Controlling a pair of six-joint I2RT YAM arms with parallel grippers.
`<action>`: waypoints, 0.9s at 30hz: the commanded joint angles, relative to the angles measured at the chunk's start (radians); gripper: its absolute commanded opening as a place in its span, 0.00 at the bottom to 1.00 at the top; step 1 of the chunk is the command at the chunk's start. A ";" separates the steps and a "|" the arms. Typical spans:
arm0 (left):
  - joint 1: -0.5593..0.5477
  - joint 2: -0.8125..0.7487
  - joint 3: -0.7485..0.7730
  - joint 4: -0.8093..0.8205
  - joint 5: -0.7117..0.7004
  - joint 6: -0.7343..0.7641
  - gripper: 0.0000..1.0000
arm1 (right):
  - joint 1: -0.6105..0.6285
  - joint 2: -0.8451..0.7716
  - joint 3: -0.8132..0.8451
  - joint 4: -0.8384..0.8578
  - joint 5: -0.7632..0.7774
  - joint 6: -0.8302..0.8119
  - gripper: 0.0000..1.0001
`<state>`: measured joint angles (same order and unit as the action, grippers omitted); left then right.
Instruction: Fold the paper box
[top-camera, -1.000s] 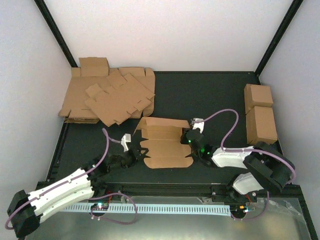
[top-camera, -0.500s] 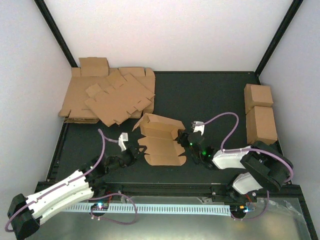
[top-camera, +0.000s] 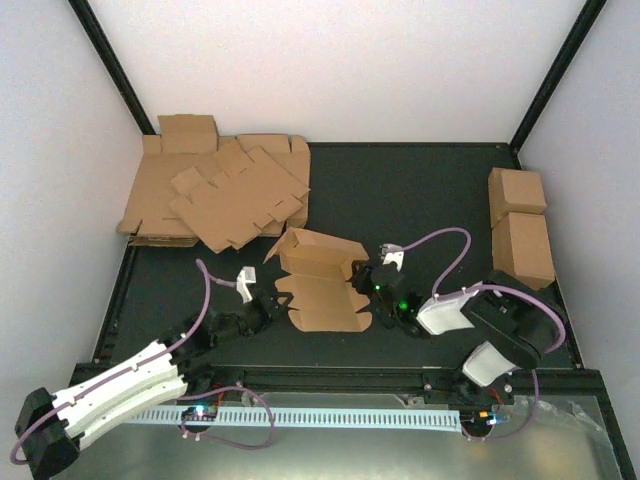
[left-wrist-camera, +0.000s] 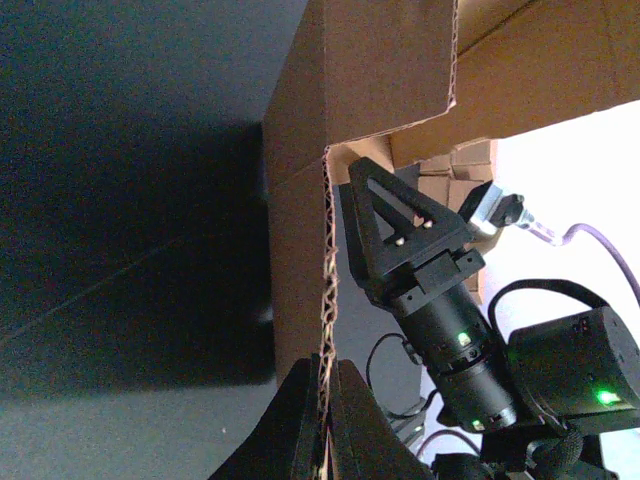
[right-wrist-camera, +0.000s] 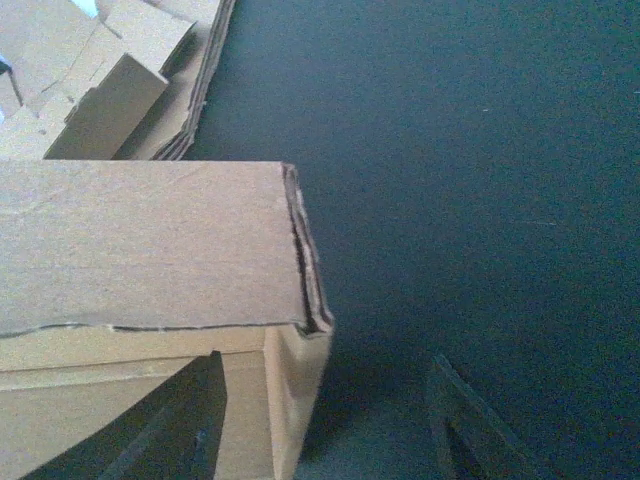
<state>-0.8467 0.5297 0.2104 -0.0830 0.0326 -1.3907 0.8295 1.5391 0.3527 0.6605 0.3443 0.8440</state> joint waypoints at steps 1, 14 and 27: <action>-0.006 -0.019 -0.013 0.009 -0.004 -0.024 0.02 | -0.004 0.056 0.029 0.141 -0.002 0.074 0.56; -0.006 -0.071 -0.048 0.019 0.007 -0.073 0.02 | -0.006 0.256 0.055 0.413 0.015 0.086 0.37; -0.006 -0.059 -0.068 0.060 0.020 -0.090 0.02 | -0.004 0.275 0.092 0.322 0.061 0.136 0.24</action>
<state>-0.8467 0.4664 0.1413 -0.0681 0.0345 -1.4635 0.8288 1.8149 0.4324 0.9886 0.3485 0.9531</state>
